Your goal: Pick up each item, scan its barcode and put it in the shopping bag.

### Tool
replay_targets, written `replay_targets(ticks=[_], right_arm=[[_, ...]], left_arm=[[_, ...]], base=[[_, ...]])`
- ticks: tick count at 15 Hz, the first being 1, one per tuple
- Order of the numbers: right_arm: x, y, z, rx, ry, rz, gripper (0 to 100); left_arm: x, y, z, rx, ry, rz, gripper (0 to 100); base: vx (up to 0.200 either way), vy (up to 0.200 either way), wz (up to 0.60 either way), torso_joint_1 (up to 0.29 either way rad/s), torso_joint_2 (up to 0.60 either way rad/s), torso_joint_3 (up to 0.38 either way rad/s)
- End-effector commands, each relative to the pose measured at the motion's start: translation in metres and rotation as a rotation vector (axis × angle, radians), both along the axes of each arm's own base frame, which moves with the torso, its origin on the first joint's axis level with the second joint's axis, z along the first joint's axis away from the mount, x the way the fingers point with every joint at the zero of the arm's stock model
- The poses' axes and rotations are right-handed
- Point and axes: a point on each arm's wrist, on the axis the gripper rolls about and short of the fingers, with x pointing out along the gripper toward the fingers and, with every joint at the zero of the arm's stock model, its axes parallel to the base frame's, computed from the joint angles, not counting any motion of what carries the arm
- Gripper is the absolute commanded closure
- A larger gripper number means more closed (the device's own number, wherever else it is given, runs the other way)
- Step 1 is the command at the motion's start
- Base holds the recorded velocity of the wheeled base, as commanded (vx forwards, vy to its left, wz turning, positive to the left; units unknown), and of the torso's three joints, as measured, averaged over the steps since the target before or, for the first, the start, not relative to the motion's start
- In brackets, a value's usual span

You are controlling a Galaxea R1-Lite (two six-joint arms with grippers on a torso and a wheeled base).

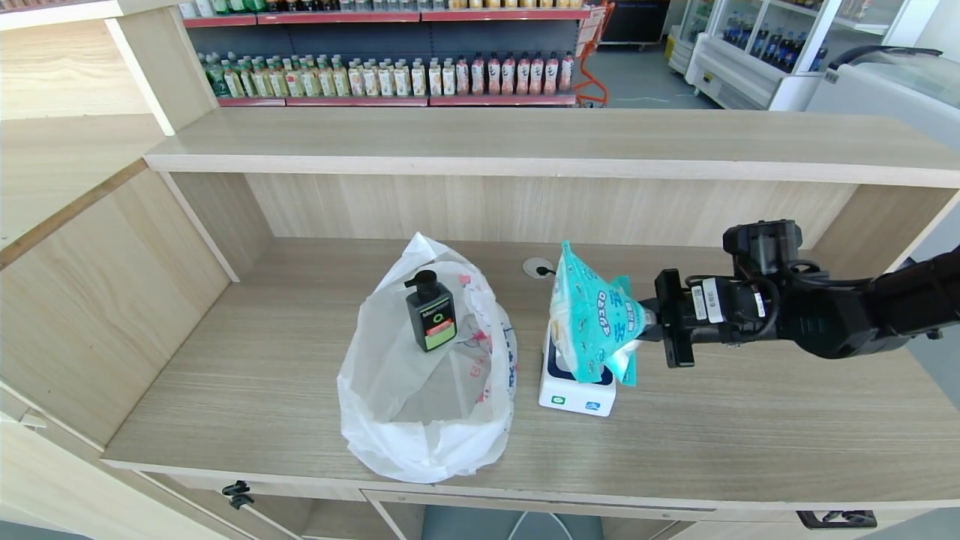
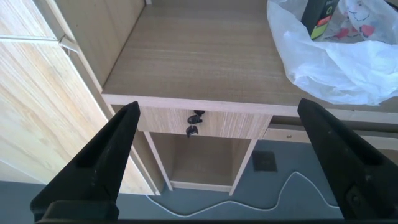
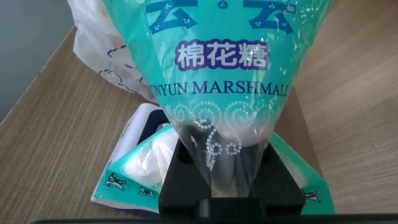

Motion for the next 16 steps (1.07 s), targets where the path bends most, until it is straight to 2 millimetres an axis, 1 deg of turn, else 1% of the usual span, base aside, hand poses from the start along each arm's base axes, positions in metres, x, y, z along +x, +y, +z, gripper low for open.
replay_targets(ticks=[1,4,5,6,7,8,9,10,11,12,13,14,15,16], right_arm=[[0.000,0.000,-0.001,0.000,0.003,0.001,100],[0.001,0.000,0.001,0.001,-0.002,0.000,100],[0.001,0.001,0.005,0.004,-0.005,-0.001,100],[-0.004,0.000,0.015,0.012,0.008,-0.007,100],[-0.013,-0.001,0.031,0.026,0.039,-0.014,100],[-0.041,-0.004,0.071,0.063,0.137,-0.036,100],[-0.059,-0.006,0.094,0.089,0.203,-0.047,100],[-0.093,-0.008,0.133,0.139,0.306,-0.056,100],[-0.132,-0.009,0.170,0.205,0.449,-0.097,100],[-0.150,-0.004,0.191,0.261,0.526,-0.149,100],[-0.162,0.003,0.208,0.342,0.630,-0.245,100],[-0.170,0.009,0.217,0.408,0.705,-0.326,100],[-0.180,0.017,0.222,0.446,0.790,-0.469,100],[-0.191,0.017,0.220,0.417,0.841,-0.602,100]], left_arm=[[0.000,0.000,0.000,0.000,0.000,0.001,0],[0.000,0.000,0.000,0.000,0.002,0.001,0],[0.000,0.000,0.000,0.000,0.002,0.001,0],[0.000,0.000,0.000,0.000,0.002,0.001,0],[0.000,0.000,0.000,0.000,0.002,0.001,0],[0.000,0.000,0.000,0.000,0.002,0.001,0],[0.000,0.000,0.000,0.000,0.002,0.001,0],[0.000,0.000,0.000,0.000,0.002,0.001,0],[0.000,0.000,0.000,0.000,0.002,0.001,0],[0.000,0.000,0.000,0.000,0.002,0.001,0],[0.000,0.000,0.000,0.000,0.002,0.001,0],[0.000,0.000,0.000,0.000,0.002,0.001,0],[0.000,0.000,0.000,0.000,0.002,0.001,0],[0.000,0.000,0.000,0.000,0.002,0.001,0]], base=[[0.000,0.000,0.00,0.000,0.00,0.000],[0.000,0.000,0.00,0.000,0.00,0.000],[0.000,0.000,0.00,0.000,0.00,0.000],[0.000,0.000,0.00,0.000,0.00,0.000],[0.000,0.000,0.00,0.000,0.00,0.000],[0.000,0.000,0.00,0.000,0.00,0.000],[0.000,0.000,0.00,0.000,0.00,0.000],[0.000,0.000,0.00,0.000,0.00,0.000],[0.000,0.000,0.00,0.000,0.00,0.000],[0.000,0.000,0.00,0.000,0.00,0.000],[0.000,0.000,0.00,0.000,0.00,0.000],[0.000,0.000,0.00,0.000,0.00,0.000],[0.000,0.000,0.00,0.000,0.00,0.000],[0.000,0.000,0.00,0.000,0.00,0.000]])
